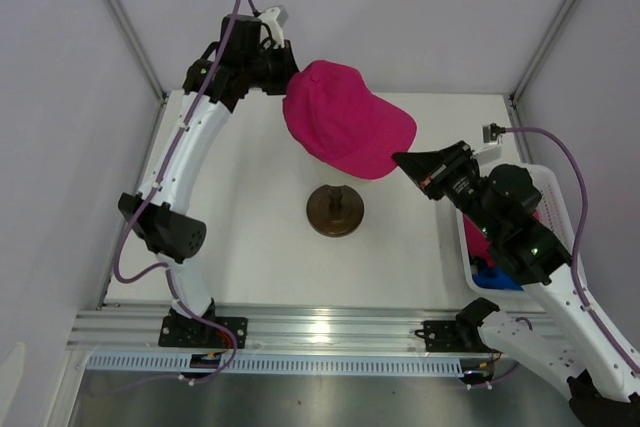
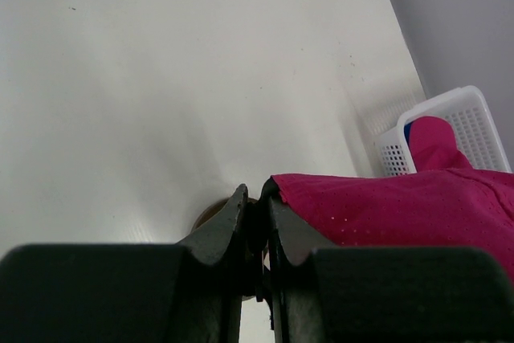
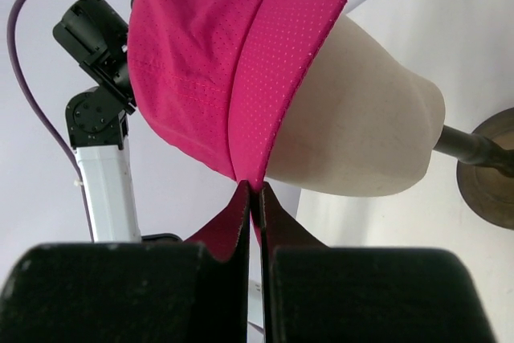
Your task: Stack the hats
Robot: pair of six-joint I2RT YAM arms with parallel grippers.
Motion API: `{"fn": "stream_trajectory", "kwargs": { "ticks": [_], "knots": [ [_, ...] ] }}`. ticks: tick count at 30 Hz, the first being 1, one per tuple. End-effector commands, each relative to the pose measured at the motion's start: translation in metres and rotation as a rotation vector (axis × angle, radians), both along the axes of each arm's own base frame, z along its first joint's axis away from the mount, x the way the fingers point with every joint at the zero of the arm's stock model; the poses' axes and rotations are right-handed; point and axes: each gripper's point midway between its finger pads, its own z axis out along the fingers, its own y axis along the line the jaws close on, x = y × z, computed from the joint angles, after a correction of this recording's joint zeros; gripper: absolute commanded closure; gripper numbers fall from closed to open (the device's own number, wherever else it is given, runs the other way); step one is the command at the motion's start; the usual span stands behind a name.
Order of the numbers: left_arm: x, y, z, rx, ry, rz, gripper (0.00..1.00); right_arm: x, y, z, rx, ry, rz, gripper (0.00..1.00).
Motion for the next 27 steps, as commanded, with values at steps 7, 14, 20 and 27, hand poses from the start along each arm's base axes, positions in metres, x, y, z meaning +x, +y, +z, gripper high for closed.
{"fn": "stream_trajectory", "kwargs": {
  "ticks": [7,14,20,27],
  "knots": [
    [0.003,0.019,-0.057,0.104,0.084,0.057,0.83,0.002,-0.021,-0.001,-0.023,0.017,-0.108,1.0],
    [-0.006,0.021,-0.097,0.136,0.164,0.038,0.86,0.001,-0.008,-0.017,-0.007,0.091,-0.055,1.0],
    [-0.013,0.019,-0.11,0.143,0.189,0.009,0.85,-0.002,-0.015,-0.026,0.046,0.1,-0.078,1.0],
    [-0.024,0.013,-0.11,0.114,0.176,-0.05,0.69,-0.005,-0.022,-0.016,0.02,0.059,-0.097,0.99]
  ]
}}
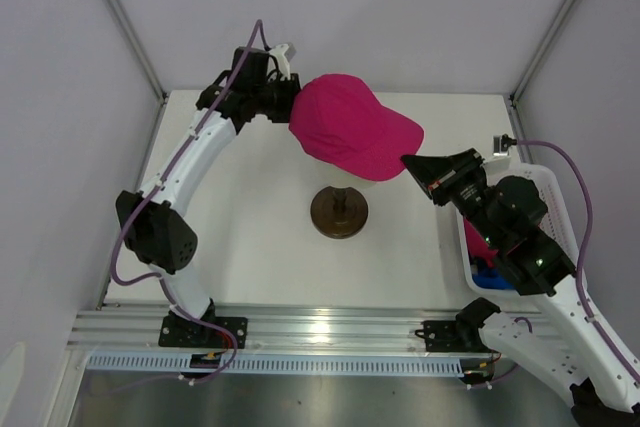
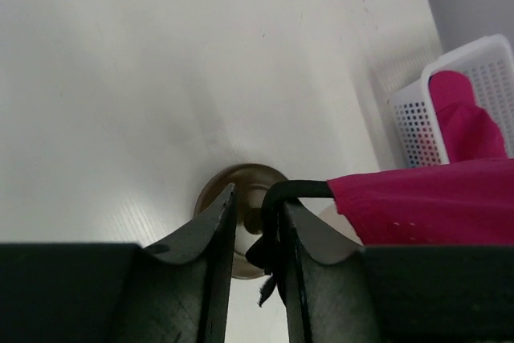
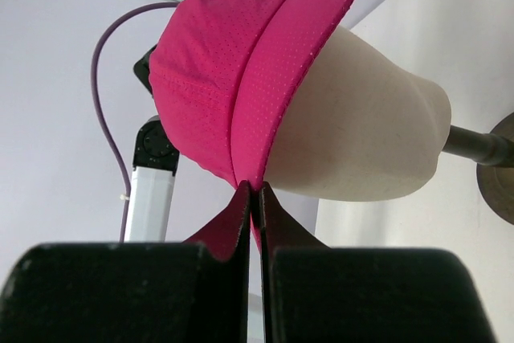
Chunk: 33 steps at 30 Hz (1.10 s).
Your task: Stack the hats
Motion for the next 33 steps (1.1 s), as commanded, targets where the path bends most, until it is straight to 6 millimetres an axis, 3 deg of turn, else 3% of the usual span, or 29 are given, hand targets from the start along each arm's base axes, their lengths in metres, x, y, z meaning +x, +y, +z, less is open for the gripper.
{"fn": "stream_trajectory", "kwargs": {
  "ticks": [1,5,12,16,17,19,20,21,23,29,33],
  "knots": [
    [-0.012,0.02,-0.042,0.123,0.082,0.006,0.69,-0.001,-0.005,-0.016,-0.072,0.043,-0.018,0.99],
    [-0.015,0.02,-0.045,0.135,0.091,-0.013,0.67,-0.001,0.004,-0.022,-0.075,0.062,0.019,1.0],
    [-0.014,0.022,-0.046,0.144,0.093,-0.006,0.66,-0.004,0.0,-0.025,-0.08,0.066,0.013,1.0],
    [-0.014,0.023,-0.042,0.138,0.077,0.011,0.65,-0.006,-0.004,-0.026,-0.104,0.052,0.004,0.75],
    [-0.013,0.026,-0.041,0.147,0.073,0.024,0.64,-0.008,-0.004,-0.026,-0.115,0.047,0.015,0.58],
    [-0.012,0.029,-0.036,0.155,0.058,0.042,0.58,-0.01,-0.001,-0.027,-0.178,0.017,0.043,0.4],
    [-0.013,0.031,-0.033,0.156,0.051,0.047,0.48,-0.014,-0.003,-0.026,-0.208,0.023,0.053,0.35],
    [-0.013,0.032,-0.028,0.155,0.037,0.045,0.43,-0.014,-0.004,-0.026,-0.235,0.023,0.054,0.28],
    [-0.016,0.034,-0.01,0.139,-0.011,0.047,0.29,-0.014,-0.007,-0.025,-0.306,0.014,0.054,0.24],
    [-0.019,0.034,0.056,0.052,-0.159,0.061,0.02,-0.012,-0.007,-0.011,-0.357,-0.055,0.06,0.21],
    [-0.024,0.037,0.074,-0.001,-0.183,0.053,0.0,-0.009,-0.009,-0.004,-0.36,-0.074,0.041,0.2]
  ]
}}
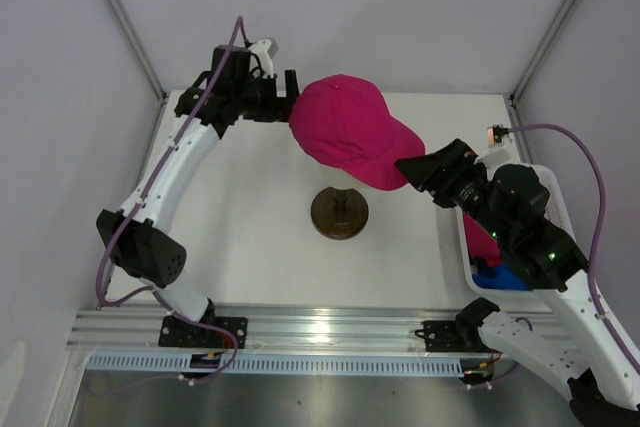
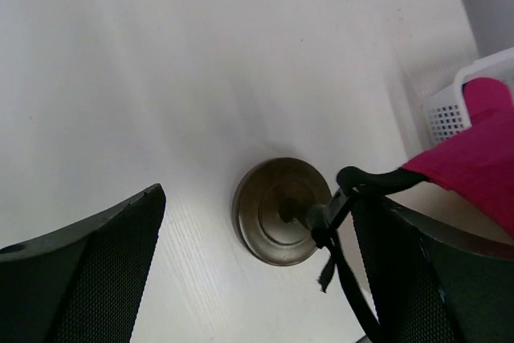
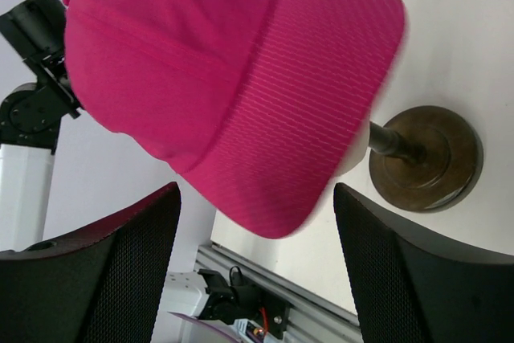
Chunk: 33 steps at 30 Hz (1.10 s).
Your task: Stack the hats
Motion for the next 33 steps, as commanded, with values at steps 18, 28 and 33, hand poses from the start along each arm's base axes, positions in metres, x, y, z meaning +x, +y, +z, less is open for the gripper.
{"fn": "stream_trajectory", "kwargs": {
  "ticks": [18,28,33],
  "knots": [
    [0.002,0.022,0.069,-0.309,-0.045,0.03,0.0,0.024,-0.003,-0.005,-0.05,-0.008,-0.083,0.2],
    [0.016,0.052,0.066,-0.262,-0.074,0.134,0.0,0.026,-0.01,-0.001,-0.058,-0.021,-0.116,0.2],
    [0.018,0.049,0.046,-0.226,-0.048,0.127,0.07,0.029,-0.015,-0.006,-0.049,-0.006,-0.153,0.2]
  ]
}}
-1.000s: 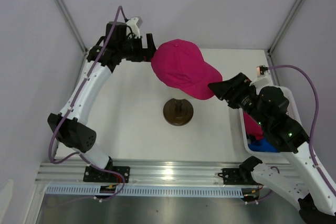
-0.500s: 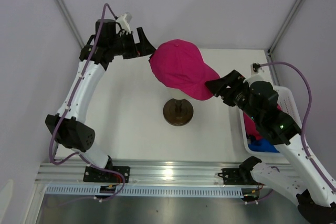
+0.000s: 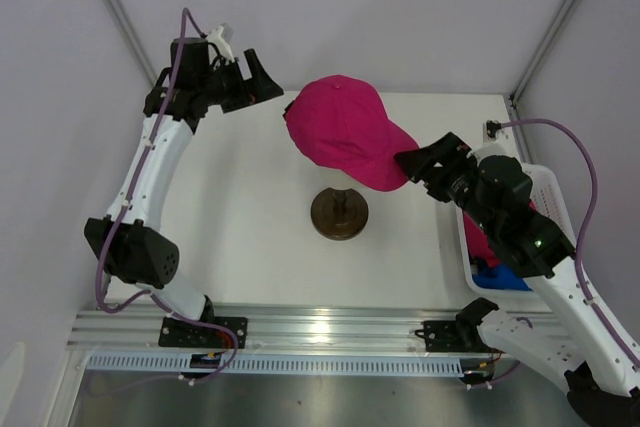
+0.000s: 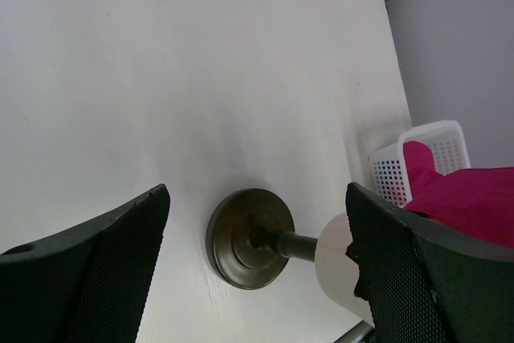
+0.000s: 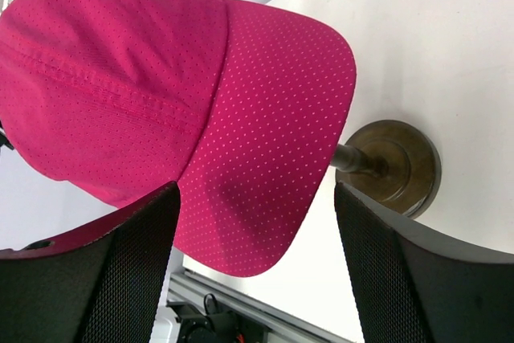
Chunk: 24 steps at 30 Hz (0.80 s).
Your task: Stack the hats
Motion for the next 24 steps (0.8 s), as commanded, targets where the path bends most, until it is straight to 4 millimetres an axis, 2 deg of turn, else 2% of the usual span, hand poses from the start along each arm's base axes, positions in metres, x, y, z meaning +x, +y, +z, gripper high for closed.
{"fn": "stream_trajectory", "kwargs": {
  "ticks": [1,3,6,10,17,24],
  "knots": [
    [-0.002,-0.005,0.002,0.031,-0.034,-0.006,0.08,0.004,-0.011,0.007,0.017,-0.027,-0.06,0.2],
    [0.0,-0.009,-0.002,0.054,-0.033,-0.007,0.09,0.004,-0.012,0.002,0.017,-0.018,-0.066,0.2],
    [0.002,-0.022,-0.01,0.099,-0.028,-0.018,0.1,0.003,-0.013,0.005,0.038,-0.031,-0.069,0.24],
    [0.007,-0.028,-0.031,0.144,0.018,-0.01,0.14,0.002,-0.015,0.011,0.045,-0.05,-0.074,0.29],
    [0.005,-0.035,-0.07,0.177,0.091,-0.021,0.18,0.004,-0.017,0.015,0.048,-0.063,-0.083,0.29],
    [-0.002,-0.044,-0.089,0.188,0.117,-0.054,0.19,0.006,-0.015,0.015,0.046,-0.064,-0.076,0.28]
  ]
}}
